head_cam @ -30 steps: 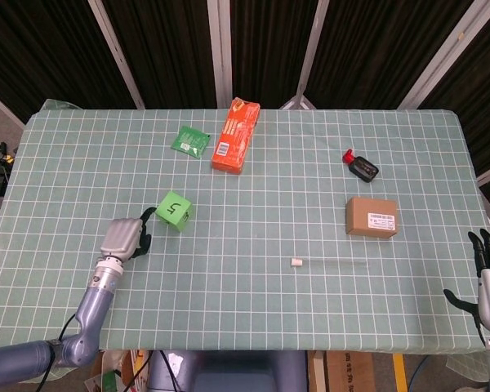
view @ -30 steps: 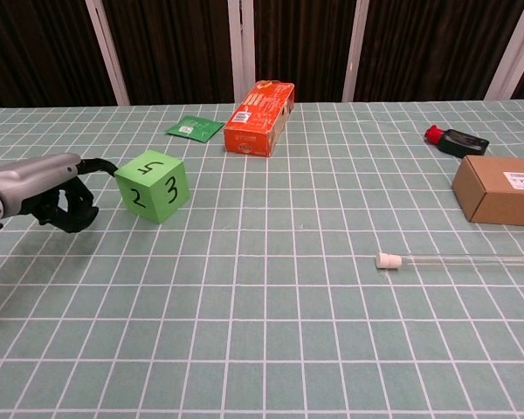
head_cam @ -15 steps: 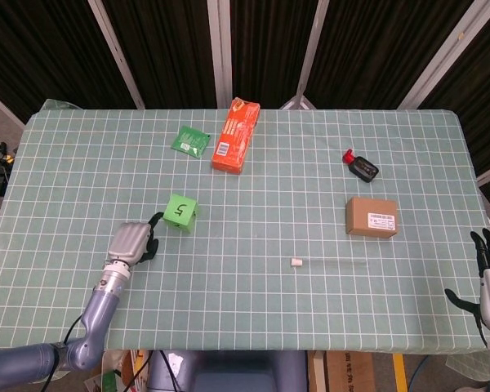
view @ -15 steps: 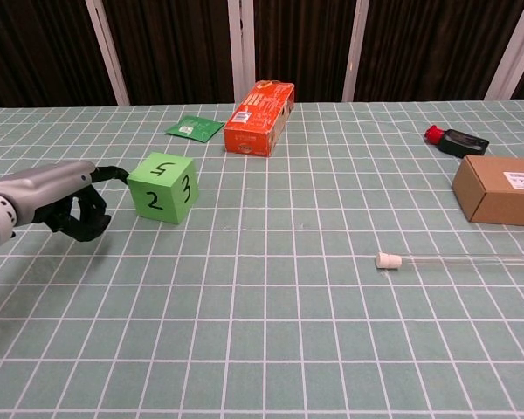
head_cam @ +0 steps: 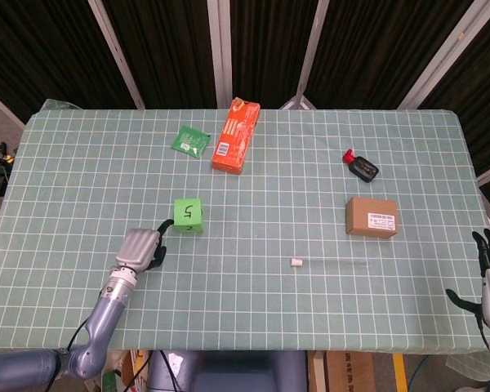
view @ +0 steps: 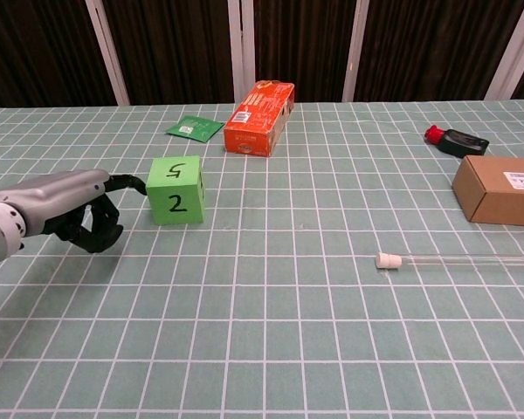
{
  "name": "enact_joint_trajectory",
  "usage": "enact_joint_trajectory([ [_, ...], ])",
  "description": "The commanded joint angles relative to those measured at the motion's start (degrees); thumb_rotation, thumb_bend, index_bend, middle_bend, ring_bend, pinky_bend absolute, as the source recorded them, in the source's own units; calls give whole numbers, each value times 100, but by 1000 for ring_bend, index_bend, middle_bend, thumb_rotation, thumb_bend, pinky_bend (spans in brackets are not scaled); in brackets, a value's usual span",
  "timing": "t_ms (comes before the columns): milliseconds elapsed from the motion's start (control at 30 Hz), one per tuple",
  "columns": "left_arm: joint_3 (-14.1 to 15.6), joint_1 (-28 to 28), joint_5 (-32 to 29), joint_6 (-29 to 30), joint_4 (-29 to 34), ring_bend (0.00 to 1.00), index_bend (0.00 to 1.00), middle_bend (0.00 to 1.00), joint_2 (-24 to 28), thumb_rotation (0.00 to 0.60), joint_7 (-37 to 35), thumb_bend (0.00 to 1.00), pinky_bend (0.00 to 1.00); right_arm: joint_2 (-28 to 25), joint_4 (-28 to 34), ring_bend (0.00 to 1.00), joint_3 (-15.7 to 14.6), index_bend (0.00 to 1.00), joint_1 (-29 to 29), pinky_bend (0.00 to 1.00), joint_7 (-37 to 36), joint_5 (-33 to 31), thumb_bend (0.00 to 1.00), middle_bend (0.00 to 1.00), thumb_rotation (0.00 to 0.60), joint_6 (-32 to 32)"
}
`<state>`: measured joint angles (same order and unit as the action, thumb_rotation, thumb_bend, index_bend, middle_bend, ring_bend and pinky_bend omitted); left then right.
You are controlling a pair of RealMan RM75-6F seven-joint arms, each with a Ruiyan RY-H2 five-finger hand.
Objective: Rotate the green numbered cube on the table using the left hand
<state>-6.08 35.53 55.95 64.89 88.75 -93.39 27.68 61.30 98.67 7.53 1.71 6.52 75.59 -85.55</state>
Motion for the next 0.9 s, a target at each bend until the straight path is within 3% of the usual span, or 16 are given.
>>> enact_joint_trajectory([
  [33, 8, -15, 30, 20, 62, 532, 168, 671, 16, 600, 20, 686, 690, -8, 7, 0, -2, 65, -3, 0, -9, -2, 45, 0, 600, 4],
  [133, 35, -67, 168, 153, 312, 532, 170, 668, 196, 600, 76, 684, 691, -26, 11, 0, -2, 65, -6, 0, -33, -7, 44, 0, 600, 11],
  [233, 145, -282, 418, 495, 958, 529, 182, 658, 689, 600, 78, 678, 691, -46, 11, 0, -4, 65, -10, 0, -58, -4, 45, 0, 600, 17],
  [400, 353, -1026, 1078, 1491, 2551, 468, 231, 604, 2148, 600, -473, 663, 676, -70, 43, 0, -36, 65, -19, 0, -58, 39, 45, 0, 600, 22],
  [467, 456, -1283, 1454, 1837, 2763, 414, 234, 564, 2548, 600, -719, 629, 639, -71, 70, 0, -55, 65, -25, 0, -45, 79, 45, 0, 600, 5],
  [567, 725, -1763, 2101, 2491, 2522, 281, 236, 440, 2913, 600, -942, 508, 504, -81, 97, 0, -91, 65, -28, 0, -21, 148, 44, 0, 600, 0],
  [633, 874, -1987, 2264, 2733, 2198, 169, 230, 332, 2943, 600, -875, 451, 365, -84, 95, 0, -98, 65, -26, 0, -9, 169, 44, 0, 600, -1],
  [733, 977, -2283, 2282, 3008, 1683, 62, 211, 222, 2835, 600, -747, 409, 233, -117, 85, 0, -136, 65, -25, 0, 29, 233, 45, 0, 600, 9],
  [900, 927, -2643, 2310, 3321, 960, 9, 196, 160, 2483, 600, -1248, 388, 171, -191, 40, 0, -187, 65, -35, 0, -23, 411, 45, 0, 600, -34],
])
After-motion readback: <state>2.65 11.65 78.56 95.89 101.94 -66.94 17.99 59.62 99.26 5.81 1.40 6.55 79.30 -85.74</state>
